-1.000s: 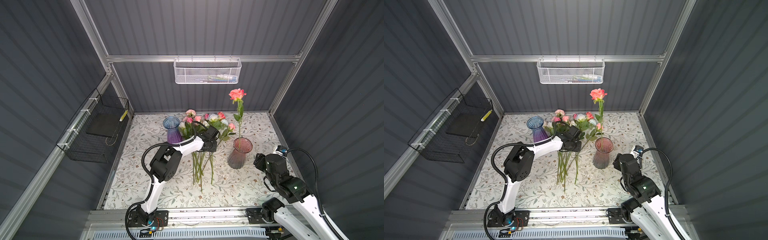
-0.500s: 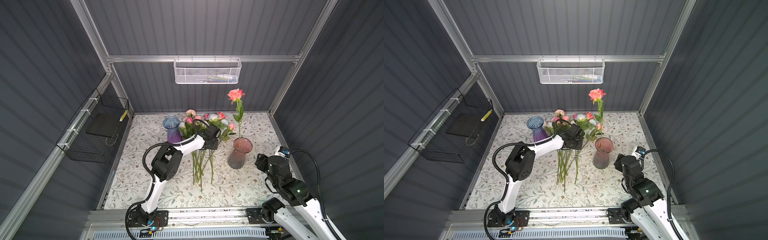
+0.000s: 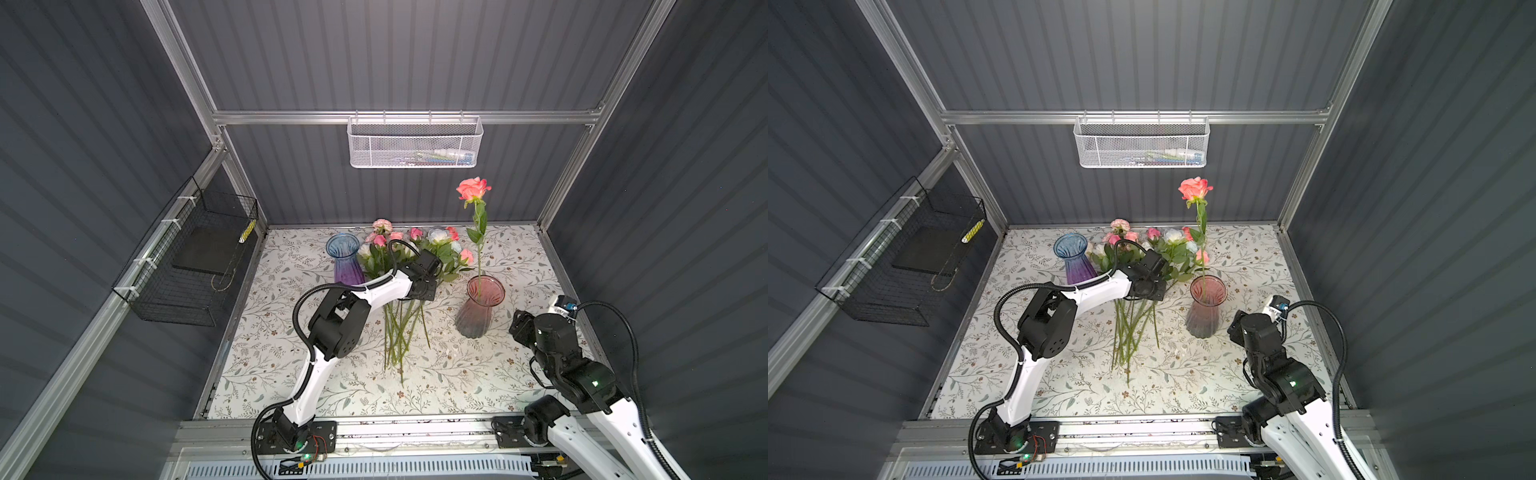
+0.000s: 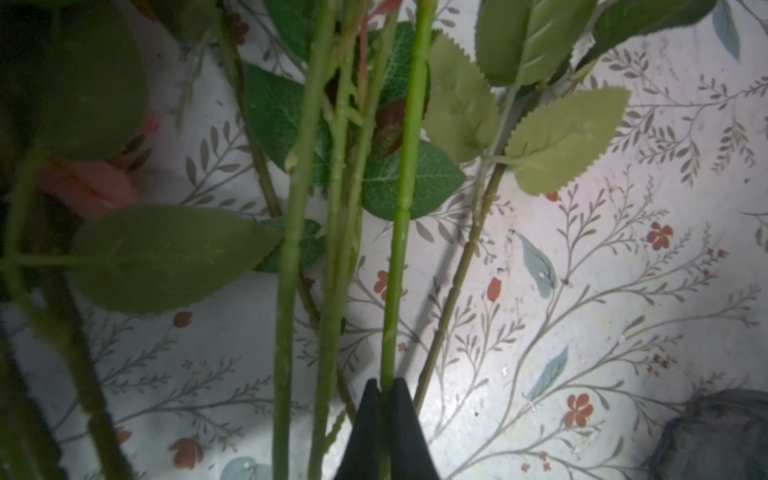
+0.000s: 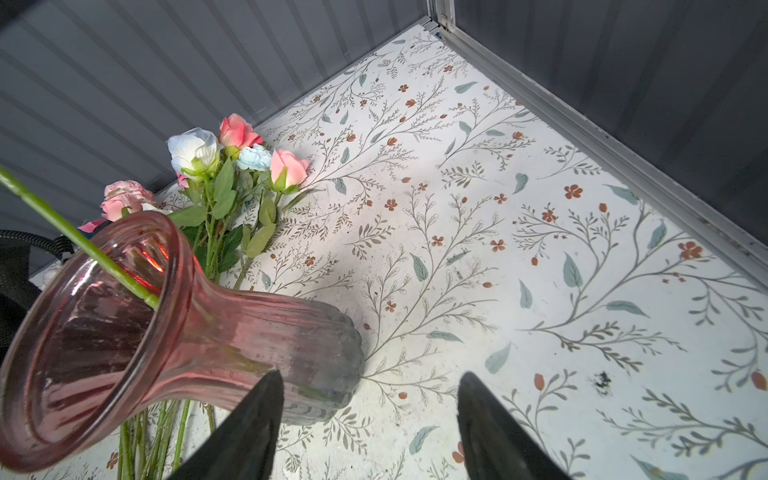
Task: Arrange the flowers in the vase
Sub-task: 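Lower the left gripper onto the rose stems and close it, then lift the white rose out of the bunch with the left gripper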
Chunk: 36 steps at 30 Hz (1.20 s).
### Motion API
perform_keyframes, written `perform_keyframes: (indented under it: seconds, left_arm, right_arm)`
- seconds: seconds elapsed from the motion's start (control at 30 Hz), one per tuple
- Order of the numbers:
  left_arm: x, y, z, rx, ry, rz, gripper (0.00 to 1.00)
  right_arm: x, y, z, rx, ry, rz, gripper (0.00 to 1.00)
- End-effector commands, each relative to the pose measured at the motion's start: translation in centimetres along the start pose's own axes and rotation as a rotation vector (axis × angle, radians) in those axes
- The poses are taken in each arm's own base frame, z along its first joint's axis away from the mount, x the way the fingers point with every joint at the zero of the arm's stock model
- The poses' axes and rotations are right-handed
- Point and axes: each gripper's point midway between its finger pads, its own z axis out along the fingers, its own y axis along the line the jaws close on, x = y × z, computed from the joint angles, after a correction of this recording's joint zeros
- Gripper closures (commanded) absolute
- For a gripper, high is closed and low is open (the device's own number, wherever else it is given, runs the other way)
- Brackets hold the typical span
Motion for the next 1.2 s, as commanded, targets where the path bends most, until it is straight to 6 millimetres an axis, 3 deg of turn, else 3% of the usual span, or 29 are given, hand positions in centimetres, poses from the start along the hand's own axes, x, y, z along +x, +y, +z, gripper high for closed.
perform_keyframes:
  seconds: [0.0, 0.2, 0.37, 0.53, 0.67, 0.73, 0.83, 0.93, 1.0, 1.07, 1.17]
  left_arm:
    - [-2.9, -0.6, -4.0, 0.052, -0.072, -0.018, 0.99]
    - [-6.0, -1.2, -10.0, 0.126, -0.192, -0.054, 0.99]
    - [-6.9, -1.3, -13.6, 0.195, -0.266, -0.107, 1.00]
    - [-7.6, -0.8, -18.6, 0.231, -0.408, -0.124, 1.00]
    - [-7.5, -0.5, -22.0, 0.255, -0.489, -0.118, 1.00]
    - [-6.3, -0.2, -22.2, 0.264, -0.486, -0.116, 1.00]
    - [-5.3, -0.5, -24.4, 0.325, -0.536, -0.095, 1.00]
    - [-5.0, -1.1, -28.1, 0.402, -0.665, -0.043, 1.00]
    - [-5.0, -1.5, -30.9, 0.436, -0.756, 0.004, 1.00]
    - [-4.9, -2.7, -33.2, 0.478, -0.798, 0.076, 1.00]
    - [-3.7, -5.5, -33.8, 0.551, -0.750, 0.173, 1.00]
  right_arm:
    - [-0.8, 0.3, -0.3, -0.005, -0.017, -0.008, 0.32]
    - [-1.3, 0.8, -0.3, -0.017, -0.021, -0.006, 0.32]
    - [-1.7, 1.2, -0.5, -0.030, -0.027, -0.003, 0.32]
    - [-1.7, 1.2, -0.5, -0.032, -0.031, -0.004, 0.31]
    - [-1.5, 1.0, -0.3, -0.033, -0.042, 0.010, 0.31]
    - [-1.4, 0.9, -0.3, -0.037, -0.042, 0.015, 0.31]
    - [-1.3, 0.9, -0.2, -0.040, -0.046, 0.019, 0.30]
    - [-1.4, 1.1, -0.3, -0.061, -0.065, 0.018, 0.28]
    - [-1.9, 1.7, -0.7, -0.102, -0.083, 0.008, 0.28]
    - [-3.0, 3.6, -2.1, -0.211, -0.095, -0.007, 0.31]
    - [-5.3, 8.2, -5.8, -0.451, -0.087, -0.049, 0.31]
